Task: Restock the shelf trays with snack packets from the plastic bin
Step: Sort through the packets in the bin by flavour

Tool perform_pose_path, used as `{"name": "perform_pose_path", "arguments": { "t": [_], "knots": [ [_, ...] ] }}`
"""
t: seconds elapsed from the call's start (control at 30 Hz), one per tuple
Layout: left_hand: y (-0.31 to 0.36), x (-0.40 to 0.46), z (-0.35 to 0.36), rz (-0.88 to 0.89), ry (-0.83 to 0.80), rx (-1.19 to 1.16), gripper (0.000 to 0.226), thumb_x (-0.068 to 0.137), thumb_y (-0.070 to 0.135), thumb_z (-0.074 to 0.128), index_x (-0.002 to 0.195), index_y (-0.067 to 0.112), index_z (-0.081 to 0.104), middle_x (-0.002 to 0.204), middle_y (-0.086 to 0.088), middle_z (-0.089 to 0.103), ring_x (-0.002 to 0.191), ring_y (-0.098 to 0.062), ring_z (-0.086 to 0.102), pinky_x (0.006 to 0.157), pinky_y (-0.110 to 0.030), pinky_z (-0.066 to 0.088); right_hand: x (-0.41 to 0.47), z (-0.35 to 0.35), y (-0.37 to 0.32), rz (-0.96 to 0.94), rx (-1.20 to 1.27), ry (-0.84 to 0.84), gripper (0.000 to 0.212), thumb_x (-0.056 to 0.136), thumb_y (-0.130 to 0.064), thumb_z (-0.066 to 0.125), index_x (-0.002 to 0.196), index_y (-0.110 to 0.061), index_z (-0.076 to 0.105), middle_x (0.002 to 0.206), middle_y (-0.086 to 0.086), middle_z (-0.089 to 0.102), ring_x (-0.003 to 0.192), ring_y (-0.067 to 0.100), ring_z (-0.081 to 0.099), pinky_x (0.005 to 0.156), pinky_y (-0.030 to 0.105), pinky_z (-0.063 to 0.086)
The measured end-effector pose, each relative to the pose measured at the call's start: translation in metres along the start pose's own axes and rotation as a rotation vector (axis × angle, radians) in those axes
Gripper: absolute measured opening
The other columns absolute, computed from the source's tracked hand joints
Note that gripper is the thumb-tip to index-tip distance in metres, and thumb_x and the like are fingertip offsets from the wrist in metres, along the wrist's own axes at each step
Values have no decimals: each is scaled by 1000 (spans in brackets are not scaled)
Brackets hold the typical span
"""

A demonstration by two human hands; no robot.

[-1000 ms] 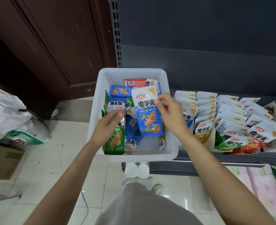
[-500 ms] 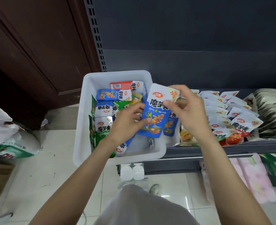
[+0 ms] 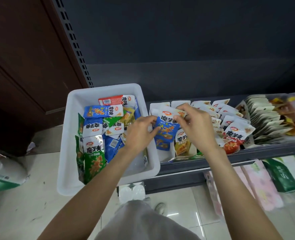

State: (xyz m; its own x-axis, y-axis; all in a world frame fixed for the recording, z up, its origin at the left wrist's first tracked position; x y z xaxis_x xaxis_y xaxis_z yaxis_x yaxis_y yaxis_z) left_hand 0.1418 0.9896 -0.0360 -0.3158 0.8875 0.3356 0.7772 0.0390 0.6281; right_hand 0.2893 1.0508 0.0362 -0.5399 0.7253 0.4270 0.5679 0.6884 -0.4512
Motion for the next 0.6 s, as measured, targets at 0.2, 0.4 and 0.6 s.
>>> {"name": "perform_pose_path", "arguments": {
  "t": [0.2, 0.4, 0.6],
  "knots": [
    [-9, 5, -7, 7, 23, 7, 14, 84, 25, 69, 96, 19, 68, 85, 5, 70, 80, -13, 61, 68, -33, 52, -1, 47, -2, -193, -352, -81, 19, 69, -14, 80, 84, -9, 69, 78, 6, 64, 82, 28, 56, 64, 33, 47],
    [-13, 0, -18, 29, 49, -23, 16, 88, 27, 61, 102, 21, 67, 92, 10, 69, 86, -9, 61, 71, -32, 53, -3, 57, 5, -122, -382, -79, 31, 72, -14, 78, 100, -12, 64, 98, 10, 54, 91, 27, 50, 73, 37, 48],
    [-45, -47, -75, 118, 213, 196, 23, 87, 28, 54, 95, 15, 71, 82, 4, 70, 75, -11, 62, 69, -23, 49, -14, 47, -50, -277, -59, -27, 18, 81, -11, 68, 99, -11, 65, 95, 6, 58, 88, 20, 53, 67, 22, 40]
  ]
}}
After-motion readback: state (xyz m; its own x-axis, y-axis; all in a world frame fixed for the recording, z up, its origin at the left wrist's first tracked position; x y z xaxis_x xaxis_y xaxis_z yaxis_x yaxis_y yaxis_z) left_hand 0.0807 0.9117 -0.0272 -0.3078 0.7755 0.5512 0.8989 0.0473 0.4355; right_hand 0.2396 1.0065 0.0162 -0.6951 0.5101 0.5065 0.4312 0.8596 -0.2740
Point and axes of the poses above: each hand's wrist, its own x-axis towards the middle knuckle, its own z-axis out of the palm, y = z × x, the point moved 7 cm from there along x, towards the middle knuckle
